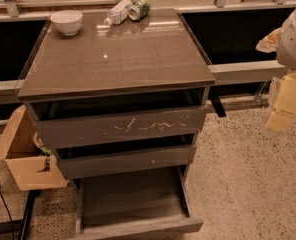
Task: Close bottom drawer
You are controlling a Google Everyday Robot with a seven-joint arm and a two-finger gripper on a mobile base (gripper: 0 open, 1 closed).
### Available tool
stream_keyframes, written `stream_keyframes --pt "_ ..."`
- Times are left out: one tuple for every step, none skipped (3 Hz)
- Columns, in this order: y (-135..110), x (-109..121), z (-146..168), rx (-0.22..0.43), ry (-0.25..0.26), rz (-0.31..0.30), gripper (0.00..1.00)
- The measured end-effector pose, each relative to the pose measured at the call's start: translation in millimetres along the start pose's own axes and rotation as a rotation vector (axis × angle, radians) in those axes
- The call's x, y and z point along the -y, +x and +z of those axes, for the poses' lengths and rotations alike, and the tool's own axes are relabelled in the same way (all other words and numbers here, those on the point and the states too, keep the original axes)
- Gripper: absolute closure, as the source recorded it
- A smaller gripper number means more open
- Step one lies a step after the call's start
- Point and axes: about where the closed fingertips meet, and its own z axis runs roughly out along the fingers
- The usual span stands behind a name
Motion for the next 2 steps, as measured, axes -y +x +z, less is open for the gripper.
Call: stream_keyframes --pt "-0.2 0.2 -0.6 0.002 0.004 0.000 0.00" --pt "7.7 -4.0 14.0 0.036 0.012 0.027 0.00"
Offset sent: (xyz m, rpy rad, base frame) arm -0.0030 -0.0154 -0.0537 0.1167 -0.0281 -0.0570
